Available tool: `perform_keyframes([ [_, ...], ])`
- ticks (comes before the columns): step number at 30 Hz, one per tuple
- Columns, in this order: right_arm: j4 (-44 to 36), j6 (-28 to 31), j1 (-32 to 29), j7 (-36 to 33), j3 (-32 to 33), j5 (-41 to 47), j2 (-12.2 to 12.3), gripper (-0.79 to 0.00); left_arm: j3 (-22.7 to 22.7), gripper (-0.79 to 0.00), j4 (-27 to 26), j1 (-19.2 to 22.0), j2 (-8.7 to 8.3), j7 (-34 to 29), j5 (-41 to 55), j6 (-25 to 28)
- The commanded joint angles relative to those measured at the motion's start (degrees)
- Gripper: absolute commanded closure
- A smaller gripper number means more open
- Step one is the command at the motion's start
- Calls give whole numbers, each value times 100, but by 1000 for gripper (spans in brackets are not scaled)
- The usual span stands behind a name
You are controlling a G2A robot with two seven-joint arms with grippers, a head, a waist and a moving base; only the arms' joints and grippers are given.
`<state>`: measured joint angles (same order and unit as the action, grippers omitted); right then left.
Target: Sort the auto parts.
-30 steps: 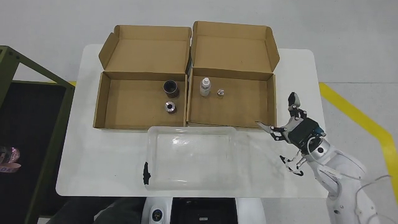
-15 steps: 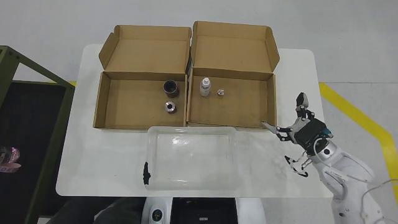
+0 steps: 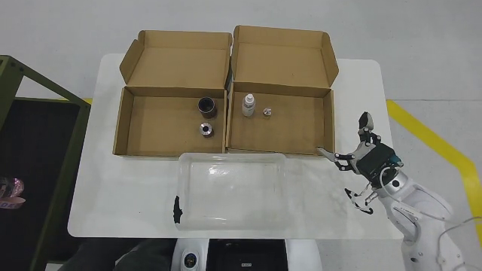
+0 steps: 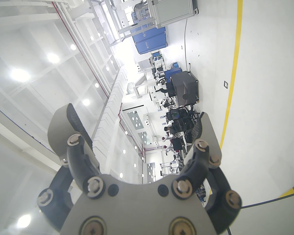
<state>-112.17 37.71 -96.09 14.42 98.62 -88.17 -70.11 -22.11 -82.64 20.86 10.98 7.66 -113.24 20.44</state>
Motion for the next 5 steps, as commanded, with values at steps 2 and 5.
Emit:
perform_keyframes([
  [2, 0, 0, 0, 0, 0, 0, 0, -785, 0, -784, 0, 0, 0, 0, 0, 0],
  [5, 0, 0, 0, 0, 0, 0, 0, -785, 0, -785, 0, 0, 0, 0, 0, 0],
])
